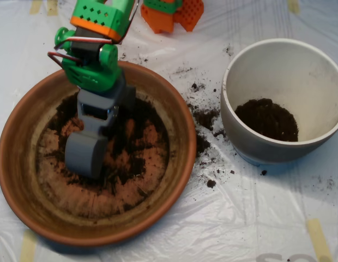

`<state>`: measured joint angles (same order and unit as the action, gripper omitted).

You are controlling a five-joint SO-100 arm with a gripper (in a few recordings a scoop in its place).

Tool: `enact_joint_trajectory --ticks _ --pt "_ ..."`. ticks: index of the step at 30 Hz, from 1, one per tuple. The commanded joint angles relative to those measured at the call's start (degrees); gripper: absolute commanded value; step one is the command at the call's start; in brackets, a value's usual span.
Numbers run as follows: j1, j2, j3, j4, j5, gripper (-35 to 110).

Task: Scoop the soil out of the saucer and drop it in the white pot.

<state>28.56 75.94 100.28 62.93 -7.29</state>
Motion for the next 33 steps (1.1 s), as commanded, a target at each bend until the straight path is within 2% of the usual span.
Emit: enact_joint_trajectory --ticks 1,24,29,33 --pt "0.70 -0.44 -4.57 0.88 -2.20 56" --pt "6.15 -13.89 -18.81 13.97 -9.93 52" --pt "6.15 -11.95 -15.29 12.66 -11.34 49" --pt "5.71 -7.12 -9.05 8.70 -11.78 40"
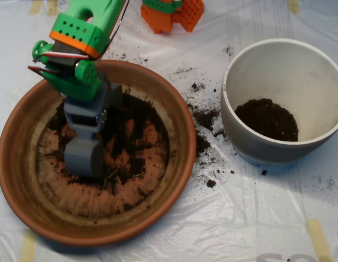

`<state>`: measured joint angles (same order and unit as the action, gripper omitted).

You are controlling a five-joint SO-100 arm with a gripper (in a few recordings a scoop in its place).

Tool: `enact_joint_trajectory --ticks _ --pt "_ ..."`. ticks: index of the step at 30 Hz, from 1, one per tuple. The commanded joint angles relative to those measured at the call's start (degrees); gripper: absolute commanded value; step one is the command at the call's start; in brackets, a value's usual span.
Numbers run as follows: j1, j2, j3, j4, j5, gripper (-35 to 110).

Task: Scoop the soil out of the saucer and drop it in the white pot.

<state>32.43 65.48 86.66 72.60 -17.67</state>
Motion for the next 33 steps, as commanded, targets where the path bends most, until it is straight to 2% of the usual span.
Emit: enact_joint_trajectory --ticks 1,6,11,20,29,33 --pt "1.67 4.83 6.33 -2.29 -1.41 38" --pt "0.97 11.87 15.03 -8.44 -1.93 36" --pt "0.70 14.94 19.51 -10.20 -3.43 34" --pt "0.62 26.63 30.85 -15.91 -5.01 15" --pt "-2.20 34.63 35.51 -16.17 -6.59 0" --pt "-3.78 38.41 35.51 -15.56 -6.94 0"
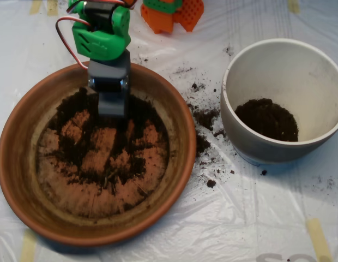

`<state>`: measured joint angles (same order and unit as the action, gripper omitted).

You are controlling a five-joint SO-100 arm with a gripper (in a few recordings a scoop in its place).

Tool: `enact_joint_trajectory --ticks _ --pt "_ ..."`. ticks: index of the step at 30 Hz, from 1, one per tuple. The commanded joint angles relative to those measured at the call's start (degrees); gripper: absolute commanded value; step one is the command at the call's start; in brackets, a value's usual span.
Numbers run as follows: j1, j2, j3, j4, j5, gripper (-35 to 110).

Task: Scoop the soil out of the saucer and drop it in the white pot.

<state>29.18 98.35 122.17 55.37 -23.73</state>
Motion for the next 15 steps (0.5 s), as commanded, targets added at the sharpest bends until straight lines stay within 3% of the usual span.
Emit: enact_joint_trajectory --ticks 1,15 --pt "-1.14 6.24 -0.70 2.20 -0.62 0" --pt "-14.06 16.26 -17.93 12.74 11.25 0"
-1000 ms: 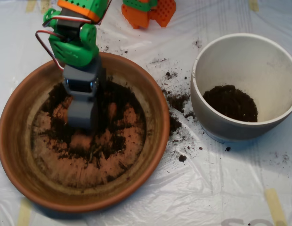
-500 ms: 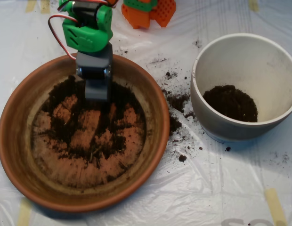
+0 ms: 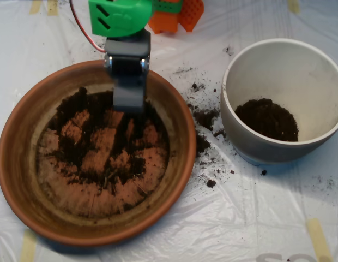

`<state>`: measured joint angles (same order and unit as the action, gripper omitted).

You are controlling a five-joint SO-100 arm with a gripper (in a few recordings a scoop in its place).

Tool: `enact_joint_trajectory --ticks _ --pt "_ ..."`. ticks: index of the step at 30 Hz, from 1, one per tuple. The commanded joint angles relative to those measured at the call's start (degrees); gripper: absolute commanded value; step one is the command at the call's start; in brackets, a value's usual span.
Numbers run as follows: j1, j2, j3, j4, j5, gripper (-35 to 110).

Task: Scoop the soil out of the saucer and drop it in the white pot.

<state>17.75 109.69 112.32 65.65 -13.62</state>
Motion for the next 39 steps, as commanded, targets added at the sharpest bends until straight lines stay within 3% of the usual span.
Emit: enact_joint_trajectory --ticks 1,10,20,26,33,39 --pt "-3.69 5.10 -9.76 3.43 1.32 0" --pt "-15.03 -0.09 -34.10 17.75 2.20 0" --pt "-33.22 -9.05 -54.67 26.98 2.90 0" --pt "-40.87 -11.34 -54.84 26.81 -0.88 1" --pt "-41.84 -11.25 -51.94 25.93 -1.85 32" --pt "-41.13 -9.05 -46.49 23.91 -2.11 32"
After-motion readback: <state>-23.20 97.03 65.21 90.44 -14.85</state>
